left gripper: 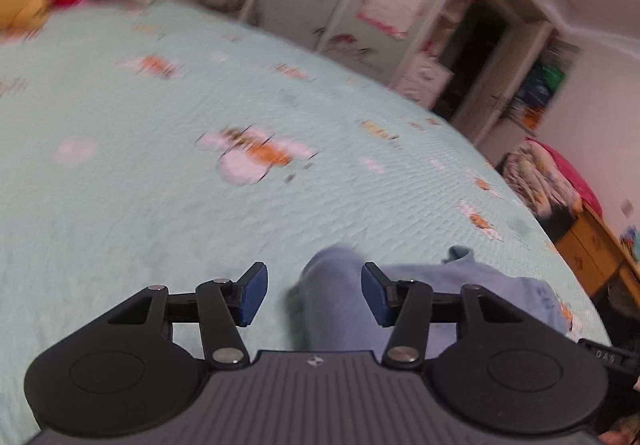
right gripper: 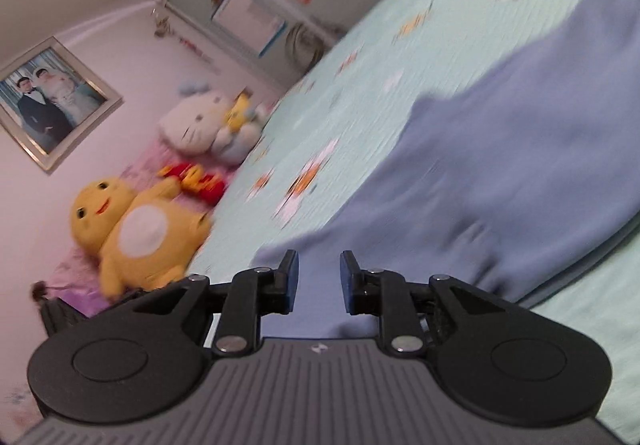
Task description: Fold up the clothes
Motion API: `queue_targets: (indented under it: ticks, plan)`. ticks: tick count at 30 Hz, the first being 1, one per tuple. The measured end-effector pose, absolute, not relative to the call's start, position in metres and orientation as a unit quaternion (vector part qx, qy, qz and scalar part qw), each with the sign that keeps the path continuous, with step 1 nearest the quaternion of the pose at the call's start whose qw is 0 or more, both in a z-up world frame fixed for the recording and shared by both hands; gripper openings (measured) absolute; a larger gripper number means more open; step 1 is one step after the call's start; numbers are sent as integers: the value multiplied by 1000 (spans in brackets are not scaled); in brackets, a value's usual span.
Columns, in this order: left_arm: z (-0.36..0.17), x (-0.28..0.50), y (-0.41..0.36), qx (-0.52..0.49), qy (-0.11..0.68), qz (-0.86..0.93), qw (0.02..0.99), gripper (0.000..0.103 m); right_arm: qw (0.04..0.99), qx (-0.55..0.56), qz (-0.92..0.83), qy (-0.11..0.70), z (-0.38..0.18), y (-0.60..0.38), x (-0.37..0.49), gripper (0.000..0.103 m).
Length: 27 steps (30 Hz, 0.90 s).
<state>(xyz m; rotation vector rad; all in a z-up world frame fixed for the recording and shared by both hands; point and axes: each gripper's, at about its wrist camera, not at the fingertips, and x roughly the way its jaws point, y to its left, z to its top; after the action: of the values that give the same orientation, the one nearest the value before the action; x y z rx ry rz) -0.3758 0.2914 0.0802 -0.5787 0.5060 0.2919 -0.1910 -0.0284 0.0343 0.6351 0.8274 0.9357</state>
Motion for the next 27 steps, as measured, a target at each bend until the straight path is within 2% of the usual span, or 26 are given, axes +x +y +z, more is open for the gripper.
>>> queue_targets:
  ticks: [2,9,12,16,22,27]
  plan:
    - [76,-387,281,-265,256,154,917,54,761,281,437,388,35,-14,-195,24]
    - [56,-406,213,-84,291,161,939,56,820,176,411,357,38,15,-193,27]
    - [42,-399,189,-4,292,166,942,57,832,144,398,358,28,22,-188,34]
    - [28,-392,163,91,291,161,939,58,835,144,391,360,16,27,-187,35]
    - [23,-382,156,148,287,181,929,60,828,152,400,362,13,27,-184,35]
    - [19,-374,149,221,291,209,907,66,822,171,403,364,10,25,-181,35]
